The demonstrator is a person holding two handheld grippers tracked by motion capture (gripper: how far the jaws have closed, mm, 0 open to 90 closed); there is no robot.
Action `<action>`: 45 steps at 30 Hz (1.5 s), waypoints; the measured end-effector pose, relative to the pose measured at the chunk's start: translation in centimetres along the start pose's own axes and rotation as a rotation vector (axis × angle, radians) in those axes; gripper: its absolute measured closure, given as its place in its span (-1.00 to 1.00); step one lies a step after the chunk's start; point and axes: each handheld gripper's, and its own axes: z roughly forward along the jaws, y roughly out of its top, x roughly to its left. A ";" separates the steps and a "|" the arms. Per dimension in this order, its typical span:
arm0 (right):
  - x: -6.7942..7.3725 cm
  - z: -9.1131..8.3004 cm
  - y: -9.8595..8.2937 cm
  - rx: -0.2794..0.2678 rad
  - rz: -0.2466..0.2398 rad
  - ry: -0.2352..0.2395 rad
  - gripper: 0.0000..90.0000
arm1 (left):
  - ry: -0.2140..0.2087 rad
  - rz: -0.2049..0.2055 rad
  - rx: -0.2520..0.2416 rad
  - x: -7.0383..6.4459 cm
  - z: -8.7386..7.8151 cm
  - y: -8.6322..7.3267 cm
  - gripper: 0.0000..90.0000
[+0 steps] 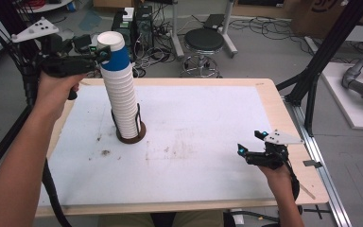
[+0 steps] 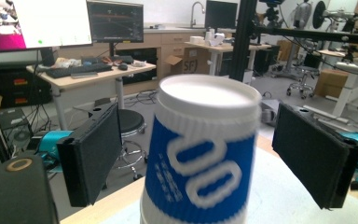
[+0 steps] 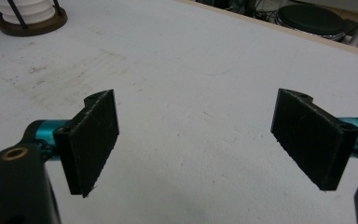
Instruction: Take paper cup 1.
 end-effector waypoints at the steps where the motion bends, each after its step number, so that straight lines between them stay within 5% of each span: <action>1: 0.0 0.0 0.0 -0.002 -0.004 -0.001 -0.66 | -0.012 -0.020 0.012 0.1 0.7 0.2 -0.65; 10: -0.1 -0.1 0.0 -0.005 0.001 0.003 -0.66 | -0.003 -0.011 0.069 0.3 2.9 0.2 -0.57; 21: 0.0 0.3 0.1 0.000 -0.002 0.015 -0.66 | -0.010 0.013 0.074 0.2 3.2 0.4 -0.39; 35: 0.3 0.5 0.1 0.001 -0.008 0.022 -0.66 | -0.028 0.022 -0.052 -0.7 1.1 4.2 -0.36; 45: 0.5 0.6 0.2 0.004 -0.003 0.029 -0.66 | -0.036 0.023 -0.122 -0.7 -2.3 6.5 -0.36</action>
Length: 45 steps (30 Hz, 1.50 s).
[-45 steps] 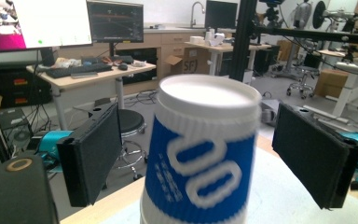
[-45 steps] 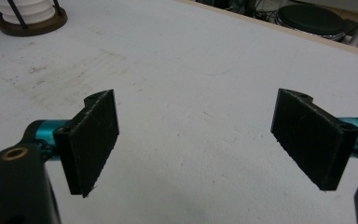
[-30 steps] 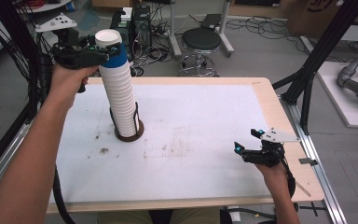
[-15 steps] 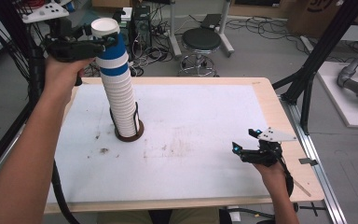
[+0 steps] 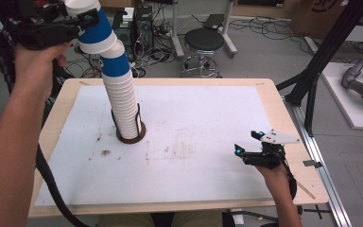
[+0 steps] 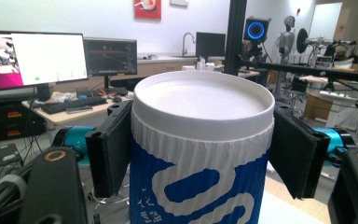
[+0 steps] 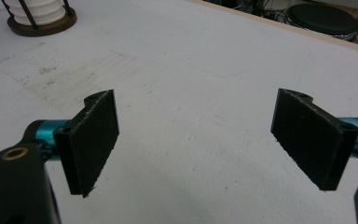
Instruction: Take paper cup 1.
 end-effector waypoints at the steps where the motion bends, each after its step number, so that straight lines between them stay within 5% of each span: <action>1: 0.0 0.0 0.0 -0.002 -0.001 0.001 -0.66 | 0.000 0.000 0.000 0.0 0.0 0.0 -0.36; 11: 0.2 0.0 0.1 -0.004 -0.002 0.001 -0.66 | 0.001 0.018 0.010 -0.1 -4.2 -1.5 -0.36; 26: 0.7 0.9 0.5 -0.009 -0.012 0.047 -0.66 | -0.046 -0.010 0.048 -2.4 -7.6 -9.6 -0.37; 35: 0.8 0.9 0.2 0.007 -0.013 0.069 -0.66 | -0.079 -0.045 0.068 -3.6 -7.7 -13.4 -0.36; 45: -0.1 1.6 0.2 0.015 0.002 0.093 -0.66 | -0.133 -0.078 0.094 -5.0 -5.5 -17.9 -0.37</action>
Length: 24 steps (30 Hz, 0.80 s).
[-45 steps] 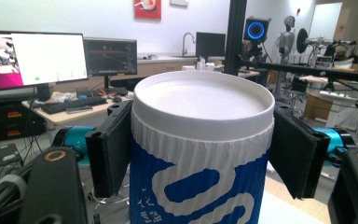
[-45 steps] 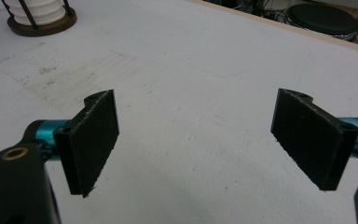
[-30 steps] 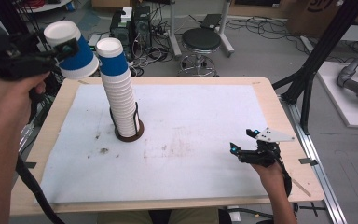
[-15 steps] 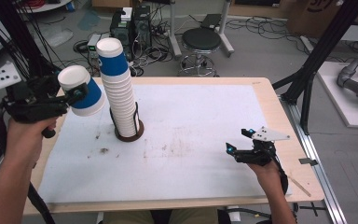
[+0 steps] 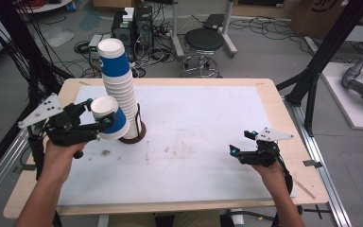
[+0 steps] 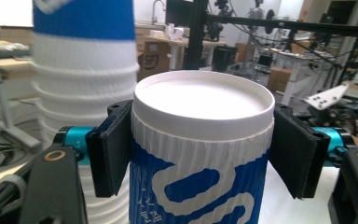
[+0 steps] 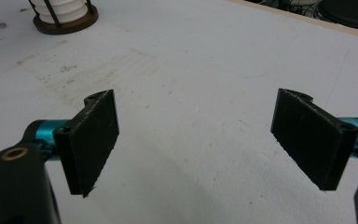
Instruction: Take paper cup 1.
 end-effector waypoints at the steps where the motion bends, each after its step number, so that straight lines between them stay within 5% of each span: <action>1: -0.1 0.1 0.0 0.002 0.002 0.002 -0.66 | -0.017 -0.001 0.008 -0.2 0.5 -0.5 -0.37; 11: 0.7 0.8 1.3 -0.013 -0.050 0.022 -0.66 | -0.086 0.007 0.041 -1.3 3.7 -1.8 -0.37; 24: 1.4 0.5 1.6 -0.020 -0.059 0.069 -0.66 | -0.102 0.012 0.040 -2.2 5.9 -2.6 -0.37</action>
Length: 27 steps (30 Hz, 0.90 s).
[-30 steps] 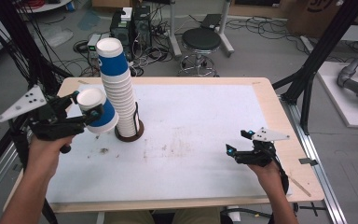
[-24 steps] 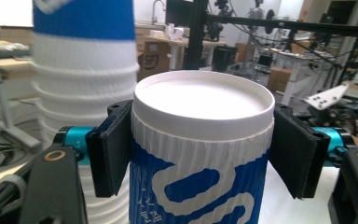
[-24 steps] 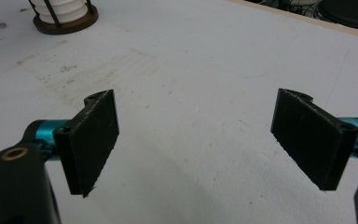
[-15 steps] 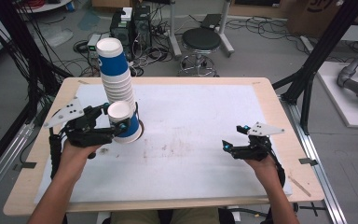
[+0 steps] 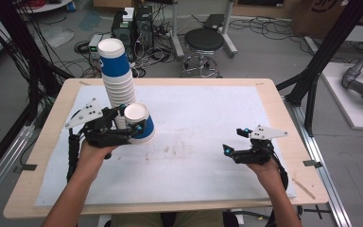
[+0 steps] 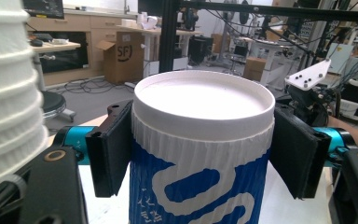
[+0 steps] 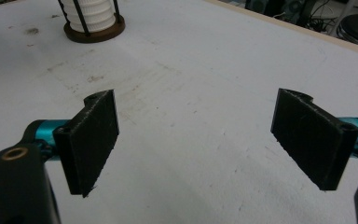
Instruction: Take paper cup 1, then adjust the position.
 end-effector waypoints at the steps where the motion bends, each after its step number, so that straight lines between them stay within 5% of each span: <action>1: 0.0 -0.1 0.1 -0.009 -0.002 0.005 -0.66 | -0.001 0.000 0.001 0.0 0.2 0.0 -0.37; 12: 0.4 0.4 0.7 -0.022 -0.013 0.060 -0.66 | -0.028 -0.010 0.007 0.1 1.4 -0.3 -0.37; 19: 1.7 1.1 1.8 -0.068 -0.059 0.152 -0.66 | -0.064 0.001 0.027 -0.6 2.5 -0.8 -0.37; 22: 2.3 1.2 2.3 -0.097 -0.041 0.194 -0.66 | -0.078 0.003 0.036 -0.9 2.9 -1.0 -0.37; 23: 2.6 1.4 2.6 -0.104 -0.015 0.245 -0.66 | -0.085 0.005 0.043 -1.0 3.1 -1.2 -0.37; 27: 3.1 1.7 2.9 -0.107 -0.030 0.261 -0.67 | -0.101 0.003 0.048 -1.2 3.6 -1.6 -0.37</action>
